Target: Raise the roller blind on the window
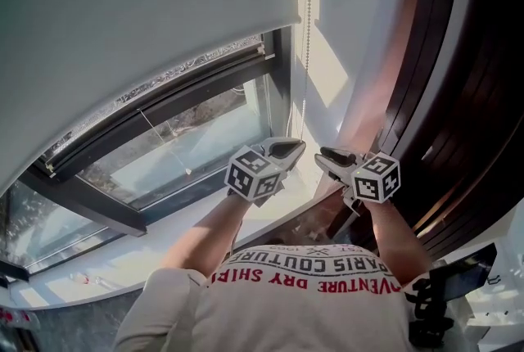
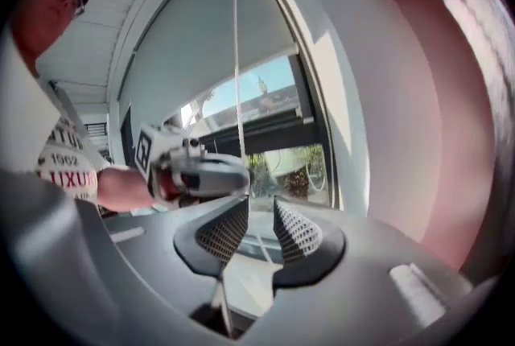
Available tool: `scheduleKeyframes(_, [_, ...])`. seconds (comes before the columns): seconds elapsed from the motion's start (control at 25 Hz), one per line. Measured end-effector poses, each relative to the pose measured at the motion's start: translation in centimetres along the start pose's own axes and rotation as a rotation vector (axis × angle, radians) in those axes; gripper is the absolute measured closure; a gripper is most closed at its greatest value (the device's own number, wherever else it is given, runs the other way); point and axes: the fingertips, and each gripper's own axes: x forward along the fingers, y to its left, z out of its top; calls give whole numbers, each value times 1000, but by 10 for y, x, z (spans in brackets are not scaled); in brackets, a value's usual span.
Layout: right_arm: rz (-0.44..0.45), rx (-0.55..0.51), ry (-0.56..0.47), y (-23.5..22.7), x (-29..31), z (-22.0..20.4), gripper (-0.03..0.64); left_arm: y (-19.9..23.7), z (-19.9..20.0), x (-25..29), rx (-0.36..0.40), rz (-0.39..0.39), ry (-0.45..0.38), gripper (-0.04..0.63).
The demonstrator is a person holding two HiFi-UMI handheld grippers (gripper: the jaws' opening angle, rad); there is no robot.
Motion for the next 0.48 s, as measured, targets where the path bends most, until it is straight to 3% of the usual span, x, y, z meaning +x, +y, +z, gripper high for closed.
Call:
scheduleKeyframes(0.28, [88,-44,-259,34,-35,151,526,-12,-1,-4,-62,-46,-11,588])
scheduleKeyframes(0.48, [100,-118,-325,47,-39,223,523,-18,0,-5,-46,-36,-13,588])
